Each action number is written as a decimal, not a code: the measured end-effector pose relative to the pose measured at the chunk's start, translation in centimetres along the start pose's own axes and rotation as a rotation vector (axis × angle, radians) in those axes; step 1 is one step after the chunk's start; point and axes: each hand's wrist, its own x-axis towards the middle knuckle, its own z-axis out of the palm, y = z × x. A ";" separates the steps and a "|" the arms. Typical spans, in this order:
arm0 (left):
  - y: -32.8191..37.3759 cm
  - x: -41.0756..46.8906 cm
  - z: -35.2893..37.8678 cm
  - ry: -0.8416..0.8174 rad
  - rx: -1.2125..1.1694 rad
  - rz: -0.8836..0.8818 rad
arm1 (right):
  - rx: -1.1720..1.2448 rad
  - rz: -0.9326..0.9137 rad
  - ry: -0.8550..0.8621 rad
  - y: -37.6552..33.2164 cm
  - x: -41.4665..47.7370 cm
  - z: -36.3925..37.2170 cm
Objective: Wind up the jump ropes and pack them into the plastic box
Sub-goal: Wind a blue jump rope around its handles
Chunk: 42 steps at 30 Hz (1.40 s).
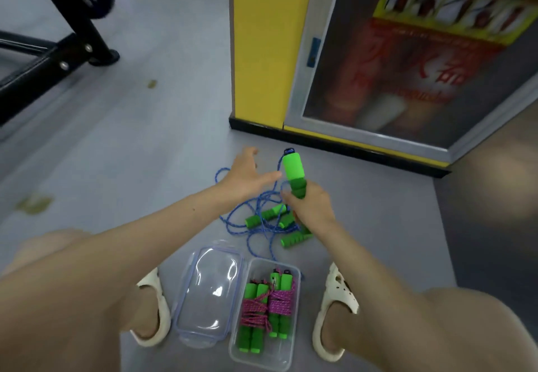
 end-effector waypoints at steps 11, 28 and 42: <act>-0.7 -2.3 -0.1 -0.310 -0.562 -0.277 | 0.200 -0.067 -0.560 -5.4 -3.9 -3.5; 0.0 -0.8 -1.7 -0.637 -0.716 -0.416 | 0.562 0.033 -0.282 -4.6 2.9 -0.7; -0.4 -0.2 -1.8 -0.289 -1.137 -0.116 | 0.217 -0.223 -0.510 -4.1 0.7 1.7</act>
